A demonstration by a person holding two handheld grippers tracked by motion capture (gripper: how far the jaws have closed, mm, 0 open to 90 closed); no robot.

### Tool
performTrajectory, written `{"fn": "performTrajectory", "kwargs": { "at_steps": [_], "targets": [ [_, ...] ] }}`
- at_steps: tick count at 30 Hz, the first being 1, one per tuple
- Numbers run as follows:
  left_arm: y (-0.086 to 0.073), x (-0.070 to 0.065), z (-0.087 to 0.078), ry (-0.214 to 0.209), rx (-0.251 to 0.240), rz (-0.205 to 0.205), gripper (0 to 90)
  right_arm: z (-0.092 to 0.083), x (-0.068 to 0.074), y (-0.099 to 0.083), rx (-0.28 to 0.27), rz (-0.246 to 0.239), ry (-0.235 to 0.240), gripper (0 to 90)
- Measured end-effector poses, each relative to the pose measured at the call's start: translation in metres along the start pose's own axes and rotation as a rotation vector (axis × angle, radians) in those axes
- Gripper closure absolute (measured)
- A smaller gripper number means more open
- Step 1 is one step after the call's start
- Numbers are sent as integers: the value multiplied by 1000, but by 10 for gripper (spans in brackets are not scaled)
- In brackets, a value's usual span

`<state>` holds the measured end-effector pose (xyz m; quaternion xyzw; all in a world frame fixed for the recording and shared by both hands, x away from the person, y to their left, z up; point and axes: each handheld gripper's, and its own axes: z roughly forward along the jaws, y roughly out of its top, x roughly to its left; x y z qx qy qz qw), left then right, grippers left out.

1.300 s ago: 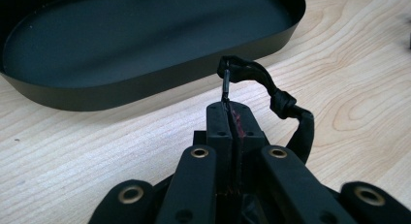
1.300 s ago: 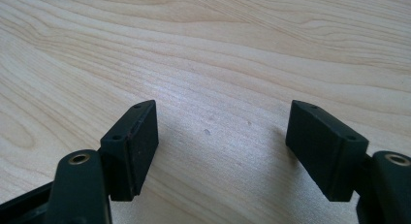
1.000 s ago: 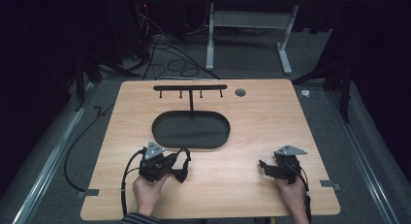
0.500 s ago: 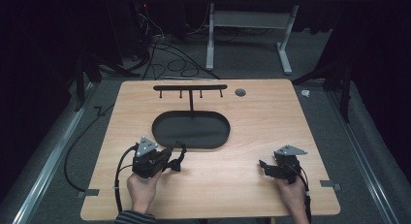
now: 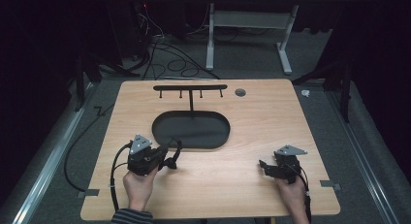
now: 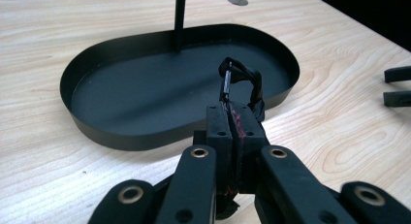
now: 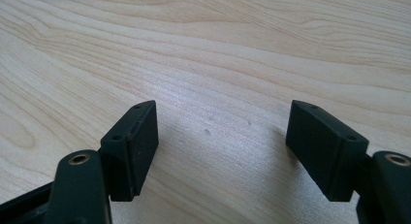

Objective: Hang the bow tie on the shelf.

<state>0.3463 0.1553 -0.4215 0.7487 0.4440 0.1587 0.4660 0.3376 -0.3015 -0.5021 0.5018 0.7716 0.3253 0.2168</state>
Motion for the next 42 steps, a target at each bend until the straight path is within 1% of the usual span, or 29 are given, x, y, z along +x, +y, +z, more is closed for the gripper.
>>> {"fn": "performTrajectory", "kwargs": {
  "at_steps": [3, 7, 12, 17, 21, 24, 29, 33, 35, 42],
  "targets": [
    [0, 2, -1, -11, -6, -6, 879, 0, 0, 0, 0, 0, 0, 287],
    [1, 5, -2, -10, 1, -11, 879, 0, 0, 0, -1, -1, 0, 288],
    [3, 9, -4, -15, -10, -27, 879, 0, 0, 0, 0, -1, 0, 287],
    [11, 9, -4, -15, -8, -9, 879, 0, 0, 0, 1, 0, 0, 287],
    [16, 10, -4, -17, -10, -9, 879, 0, 0, 0, 1, 1, 0, 287],
    [22, 12, -4, -22, -24, -14, 879, 0, 0, 0, 0, 1, 0, 287],
    [28, 12, -4, -19, -23, 2, 879, 0, 0, 0, 0, 1, 0, 287],
    [34, 14, -5, -14, -26, 3, 879, 0, 0, 0, 1, 1, 0, 286],
    [36, 16, -5, -20, -33, -7, 880, 0, 0, 0, 1, 1, 1, 287],
    [44, 19, -4, -14, -38, -6, 880, 0, 0, 0, 0, 1, 1, 287]
  ]
}}
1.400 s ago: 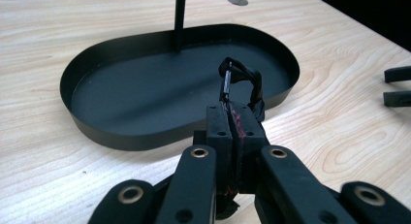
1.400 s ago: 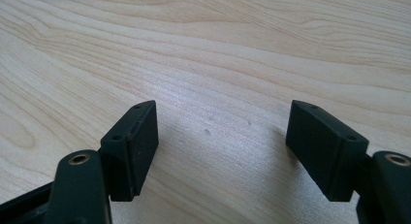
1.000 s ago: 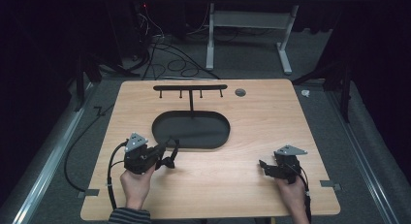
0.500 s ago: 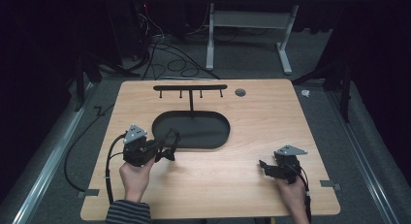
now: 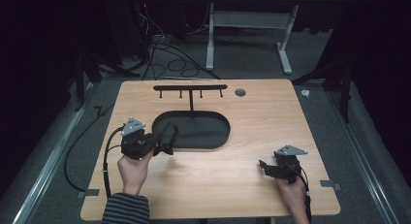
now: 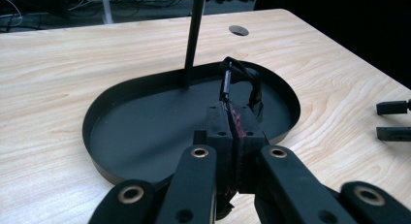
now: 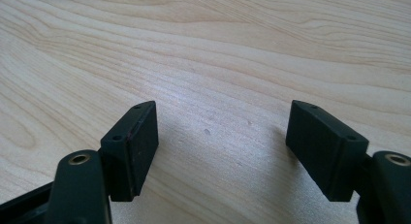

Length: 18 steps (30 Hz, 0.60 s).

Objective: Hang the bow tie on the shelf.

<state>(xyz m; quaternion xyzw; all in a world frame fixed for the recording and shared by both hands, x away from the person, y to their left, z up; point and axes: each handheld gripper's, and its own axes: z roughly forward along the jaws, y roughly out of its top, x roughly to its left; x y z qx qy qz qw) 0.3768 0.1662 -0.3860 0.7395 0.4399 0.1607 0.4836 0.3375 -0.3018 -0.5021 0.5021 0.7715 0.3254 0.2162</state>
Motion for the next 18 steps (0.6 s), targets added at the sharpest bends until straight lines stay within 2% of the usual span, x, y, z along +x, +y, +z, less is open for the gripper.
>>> {"fn": "performTrajectory", "kwargs": {
  "at_steps": [6, 18],
  "targets": [
    [8, 5, 1, 3, -19, -12, 880, 0, 0, 0, 0, 0, 0, 286],
    [26, 13, 5, 38, -28, 3, 880, 0, 0, 0, -1, -2, -1, 287]
  ]
}}
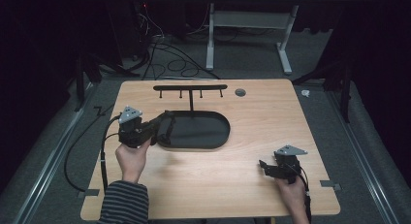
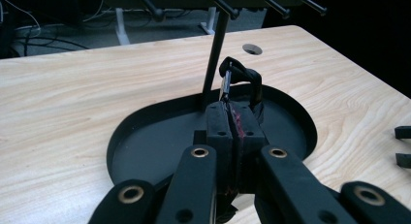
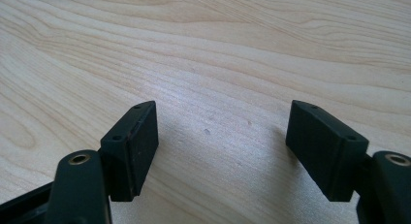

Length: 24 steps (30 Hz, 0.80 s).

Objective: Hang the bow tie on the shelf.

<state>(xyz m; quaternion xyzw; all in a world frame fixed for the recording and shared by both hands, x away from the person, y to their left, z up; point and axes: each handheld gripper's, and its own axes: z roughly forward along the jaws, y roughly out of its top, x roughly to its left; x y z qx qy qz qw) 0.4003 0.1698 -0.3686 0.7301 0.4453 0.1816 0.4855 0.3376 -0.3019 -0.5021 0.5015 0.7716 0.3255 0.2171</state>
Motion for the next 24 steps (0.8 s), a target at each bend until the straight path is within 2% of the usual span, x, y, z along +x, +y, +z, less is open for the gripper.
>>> {"fn": "performTrajectory", "kwargs": {
  "at_steps": [7, 14, 24],
  "targets": [
    [8, 3, 4, 16, 0, 6, 880, 0, 0, 0, 0, 0, 0, 287],
    [14, 11, 9, 28, -6, -20, 880, 0, 0, 0, 1, 0, 1, 287],
    [28, 15, 12, 54, -27, -15, 880, 0, 0, 0, 1, 0, 1, 286]
  ]
}}
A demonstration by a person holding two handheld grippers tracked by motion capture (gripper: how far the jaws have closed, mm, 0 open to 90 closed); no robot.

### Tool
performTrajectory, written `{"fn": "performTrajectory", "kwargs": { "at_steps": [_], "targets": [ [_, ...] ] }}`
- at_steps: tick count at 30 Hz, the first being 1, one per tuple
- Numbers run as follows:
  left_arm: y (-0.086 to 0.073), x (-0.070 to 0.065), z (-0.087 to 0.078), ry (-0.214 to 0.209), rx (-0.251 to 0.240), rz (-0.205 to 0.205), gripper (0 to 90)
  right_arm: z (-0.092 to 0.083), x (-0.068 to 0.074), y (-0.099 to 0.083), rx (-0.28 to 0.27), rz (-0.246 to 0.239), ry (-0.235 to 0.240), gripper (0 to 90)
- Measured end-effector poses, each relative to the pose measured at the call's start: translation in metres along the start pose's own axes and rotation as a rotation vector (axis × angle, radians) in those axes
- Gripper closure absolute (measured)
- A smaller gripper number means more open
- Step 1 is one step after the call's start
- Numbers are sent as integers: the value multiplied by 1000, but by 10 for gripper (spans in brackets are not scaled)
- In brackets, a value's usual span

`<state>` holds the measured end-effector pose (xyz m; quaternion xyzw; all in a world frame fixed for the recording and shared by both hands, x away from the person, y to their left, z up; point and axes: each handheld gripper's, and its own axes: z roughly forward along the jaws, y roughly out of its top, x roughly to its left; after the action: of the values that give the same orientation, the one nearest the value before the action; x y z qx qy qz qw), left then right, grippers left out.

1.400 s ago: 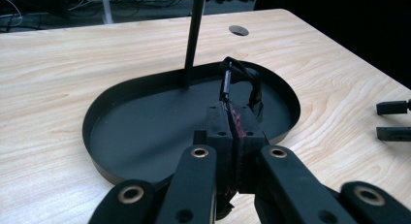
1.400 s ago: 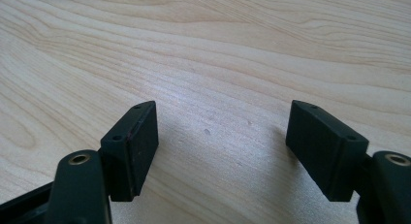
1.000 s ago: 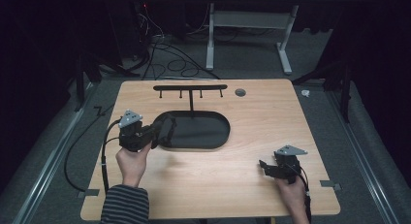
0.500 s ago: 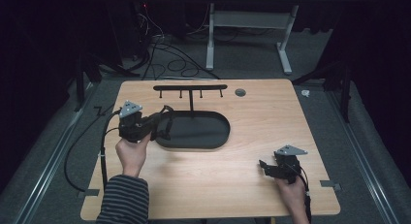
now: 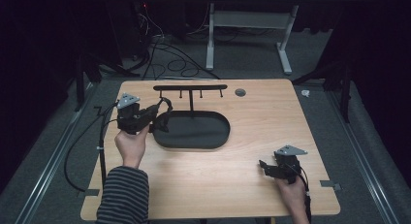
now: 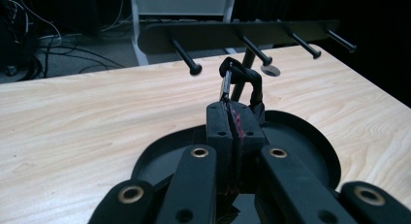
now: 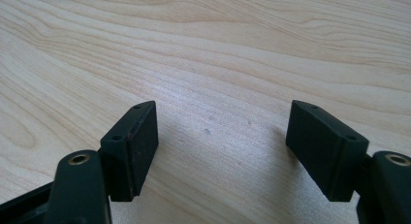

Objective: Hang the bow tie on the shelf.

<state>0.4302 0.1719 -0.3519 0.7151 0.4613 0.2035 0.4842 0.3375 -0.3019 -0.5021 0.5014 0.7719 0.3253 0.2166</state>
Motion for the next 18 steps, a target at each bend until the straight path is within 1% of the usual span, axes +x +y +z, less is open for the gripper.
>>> {"fn": "performTrajectory", "kwargs": {
  "at_steps": [5, 6, 11, 15, 18],
  "targets": [
    [5, 0, 4, 17, -3, 9, 880, 0, 0, 0, 0, 0, 0, 287],
    [6, 2, 5, 20, -11, -4, 880, 0, 0, 0, 0, 0, 0, 286],
    [9, 5, 9, 37, -9, -8, 880, 0, 0, 0, 0, -1, 0, 286],
    [14, 9, 14, 68, -9, -9, 880, 0, 0, 0, 0, -1, 0, 285],
    [16, 12, 18, 83, -15, -21, 880, 0, 0, 0, 0, 1, 1, 285]
  ]
}}
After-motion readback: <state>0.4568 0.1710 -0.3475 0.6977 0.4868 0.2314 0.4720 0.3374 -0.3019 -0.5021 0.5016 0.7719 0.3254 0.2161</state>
